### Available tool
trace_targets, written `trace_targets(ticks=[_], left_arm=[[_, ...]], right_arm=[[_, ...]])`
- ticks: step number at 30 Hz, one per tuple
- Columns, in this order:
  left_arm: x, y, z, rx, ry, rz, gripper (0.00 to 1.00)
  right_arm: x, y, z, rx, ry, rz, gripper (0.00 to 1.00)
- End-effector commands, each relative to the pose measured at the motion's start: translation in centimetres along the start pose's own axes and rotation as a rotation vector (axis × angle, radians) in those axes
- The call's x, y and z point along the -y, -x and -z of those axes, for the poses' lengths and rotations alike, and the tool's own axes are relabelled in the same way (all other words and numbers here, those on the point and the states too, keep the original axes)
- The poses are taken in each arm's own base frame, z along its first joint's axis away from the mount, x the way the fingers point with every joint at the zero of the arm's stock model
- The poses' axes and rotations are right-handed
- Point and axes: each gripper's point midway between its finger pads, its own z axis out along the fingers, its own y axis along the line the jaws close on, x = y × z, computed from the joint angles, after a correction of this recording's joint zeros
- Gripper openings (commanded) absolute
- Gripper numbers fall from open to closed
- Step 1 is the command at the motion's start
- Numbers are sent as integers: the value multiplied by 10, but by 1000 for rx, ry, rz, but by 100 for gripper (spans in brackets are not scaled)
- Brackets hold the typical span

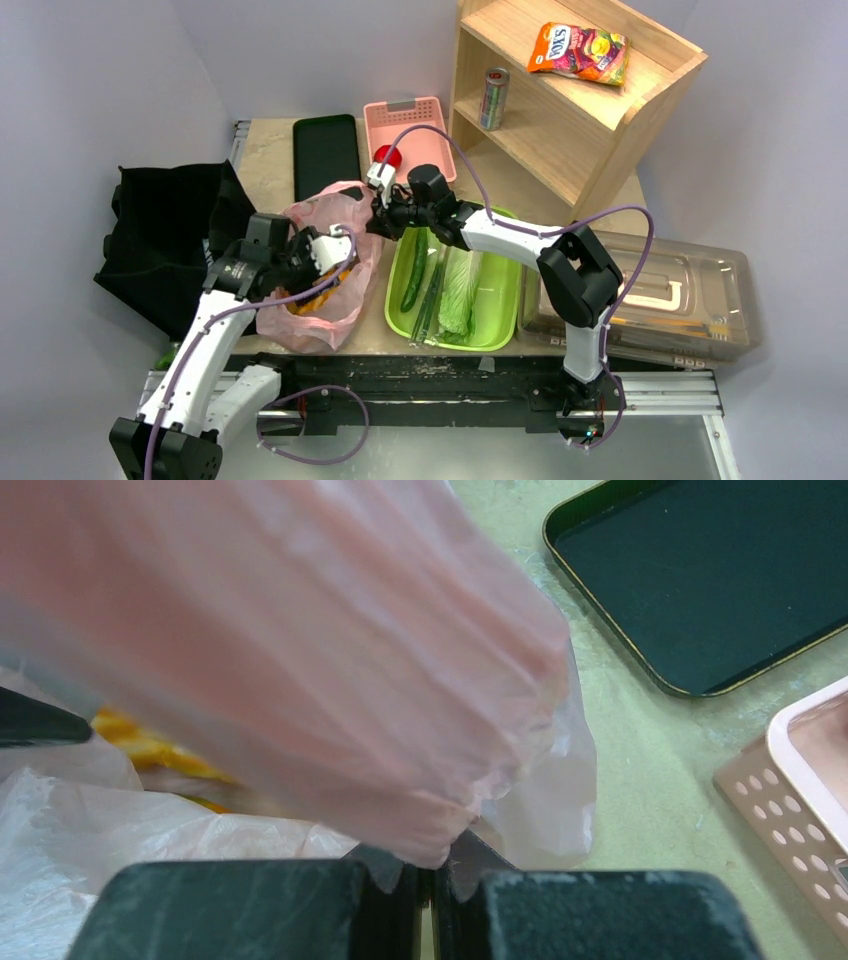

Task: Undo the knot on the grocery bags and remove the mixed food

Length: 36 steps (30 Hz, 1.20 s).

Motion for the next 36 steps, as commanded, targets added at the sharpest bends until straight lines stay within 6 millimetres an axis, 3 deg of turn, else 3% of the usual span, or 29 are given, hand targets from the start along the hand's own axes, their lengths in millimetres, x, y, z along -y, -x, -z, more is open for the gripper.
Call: trace_targets(ticks=[1, 6, 13, 14, 17, 20, 23, 27, 32, 34, 36], left_arm=[[-19, -26, -16, -70, 100, -155, 78], [-18, -40, -39, -75, 115, -154, 83], [-30, -74, -65, -218, 150, -152, 87], [-28, -76, -66, -231, 136, -146, 84], [-16, -78, -60, -245, 72, -123, 57], [5, -47, -37, -113, -14, -109, 30], [11, -11, -3, 37, 11, -103, 3], [5, 36, 48, 197, 90, -68, 0], [-5, 115, 113, 461, 110, -12, 0], [-29, 150, 139, 556, 177, 65, 0], [-68, 182, 158, 616, 266, 191, 0]], right_arm=[[-14, 34, 10, 69, 28, 46, 0], [-12, 29, 9, 58, 24, 39, 0], [-11, 27, 7, 51, 21, 33, 0], [-11, 27, 7, 51, 20, 32, 0], [-10, 28, 7, 51, 18, 34, 0], [-10, 29, 7, 54, 22, 40, 0], [-10, 28, 6, 51, 22, 43, 0], [-9, 26, 5, 45, 17, 45, 0], [-8, 24, 2, 39, 20, 40, 0], [-9, 24, 2, 39, 22, 42, 0], [-10, 23, 2, 37, 25, 47, 0]])
